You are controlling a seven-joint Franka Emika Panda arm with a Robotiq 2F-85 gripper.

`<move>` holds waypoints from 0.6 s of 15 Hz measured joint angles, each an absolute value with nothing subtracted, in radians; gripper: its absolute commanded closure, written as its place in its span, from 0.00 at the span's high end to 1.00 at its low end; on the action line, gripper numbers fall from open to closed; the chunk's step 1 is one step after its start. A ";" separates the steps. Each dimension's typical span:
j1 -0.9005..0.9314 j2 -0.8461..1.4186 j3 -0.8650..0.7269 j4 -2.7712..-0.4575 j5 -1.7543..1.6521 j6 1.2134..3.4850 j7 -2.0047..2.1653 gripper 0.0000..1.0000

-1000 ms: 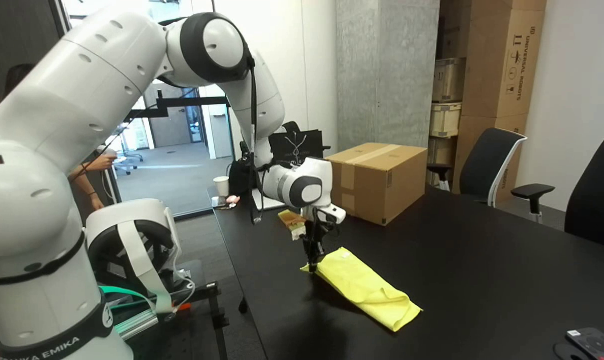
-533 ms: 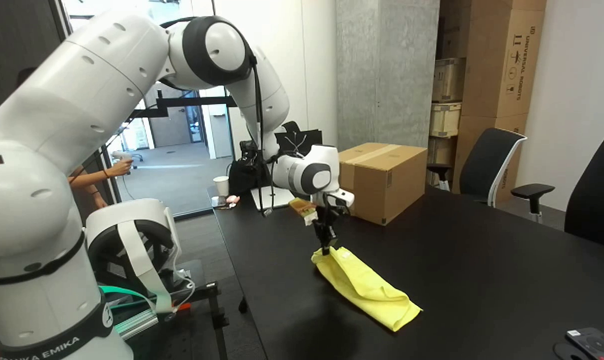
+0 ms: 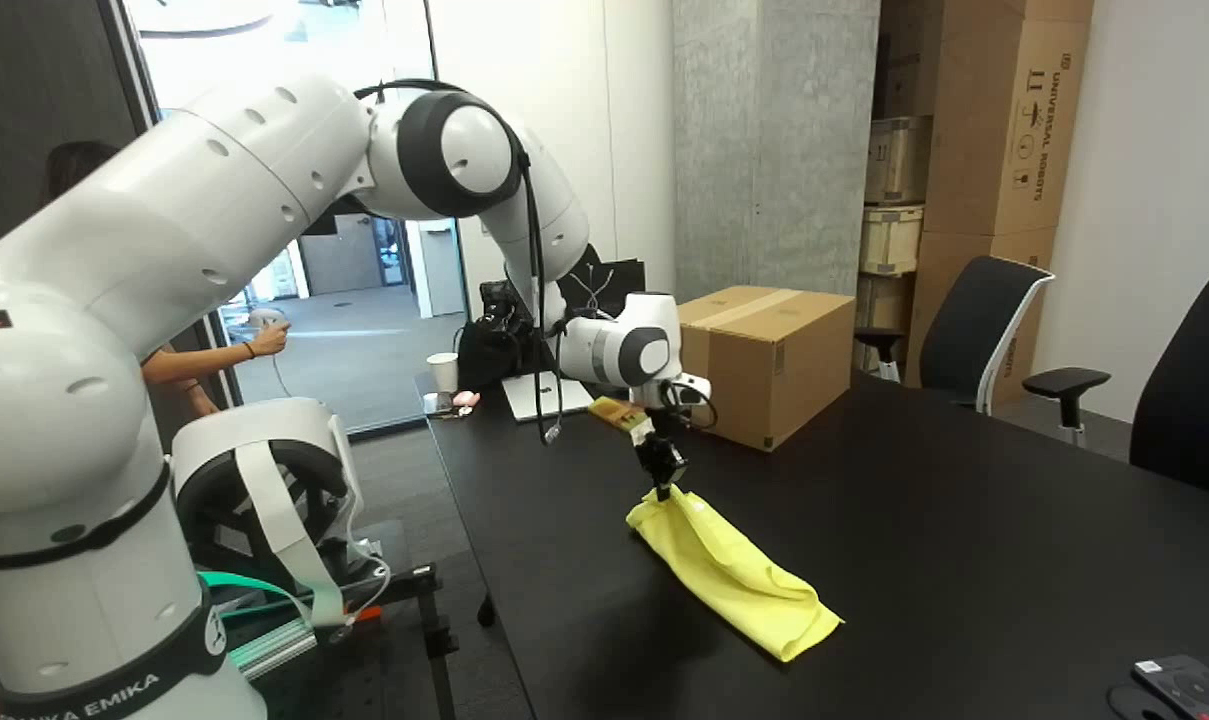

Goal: Fold the yellow towel

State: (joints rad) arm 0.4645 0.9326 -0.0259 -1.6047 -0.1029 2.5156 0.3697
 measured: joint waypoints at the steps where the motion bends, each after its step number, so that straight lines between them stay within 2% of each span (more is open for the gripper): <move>1: 0.470 0.955 -0.025 -1.572 -0.118 2.499 0.361 0.06; 7: 0.504 1.083 -0.024 -1.368 -0.194 2.426 0.320 0.07; 8: 0.509 1.100 -0.023 -1.337 -0.195 2.424 0.316 0.32; 9: 0.514 1.112 -0.023 -1.311 -0.195 2.422 0.310 0.34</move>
State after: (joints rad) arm 0.5141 1.1125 -0.0233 -1.3105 -0.1953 2.4218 0.3102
